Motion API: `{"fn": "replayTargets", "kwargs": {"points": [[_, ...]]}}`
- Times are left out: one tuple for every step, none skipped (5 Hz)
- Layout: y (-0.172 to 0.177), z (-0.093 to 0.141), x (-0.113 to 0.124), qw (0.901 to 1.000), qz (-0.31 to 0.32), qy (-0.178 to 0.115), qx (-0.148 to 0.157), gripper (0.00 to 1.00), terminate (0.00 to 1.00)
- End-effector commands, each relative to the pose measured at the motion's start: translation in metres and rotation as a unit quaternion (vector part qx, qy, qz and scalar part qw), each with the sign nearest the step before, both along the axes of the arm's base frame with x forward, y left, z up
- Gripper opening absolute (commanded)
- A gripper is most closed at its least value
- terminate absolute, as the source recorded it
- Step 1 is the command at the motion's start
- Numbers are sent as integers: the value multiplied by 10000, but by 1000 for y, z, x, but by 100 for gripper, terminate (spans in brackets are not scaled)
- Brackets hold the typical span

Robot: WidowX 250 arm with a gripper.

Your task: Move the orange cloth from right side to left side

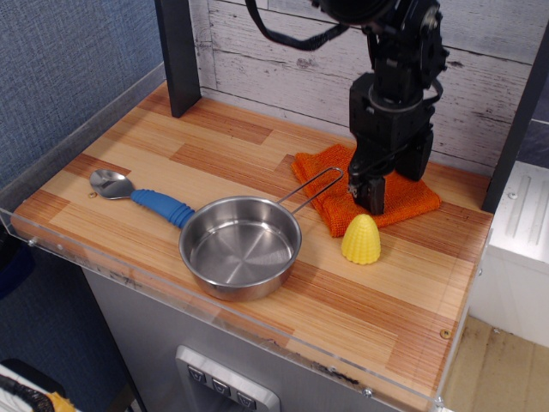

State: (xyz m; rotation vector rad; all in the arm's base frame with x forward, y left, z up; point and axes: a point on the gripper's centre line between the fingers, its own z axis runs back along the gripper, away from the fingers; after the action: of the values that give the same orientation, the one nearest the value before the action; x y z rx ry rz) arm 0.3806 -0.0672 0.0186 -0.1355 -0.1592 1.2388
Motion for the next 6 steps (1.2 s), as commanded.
{"fn": "replayTargets", "kwargs": {"points": [[7,10,5,9997,102,-206,9,100,0],[14,8,-1,9996,234,-127,115,100,0],[28,12,-4,9988,394,-166,218,100,0],[42,13,-11,9981,472,-139,364,100,0],[58,13,-13,9968,628,-119,484,100,0],[72,15,-12,9952,780,-104,583,100,0]]}}
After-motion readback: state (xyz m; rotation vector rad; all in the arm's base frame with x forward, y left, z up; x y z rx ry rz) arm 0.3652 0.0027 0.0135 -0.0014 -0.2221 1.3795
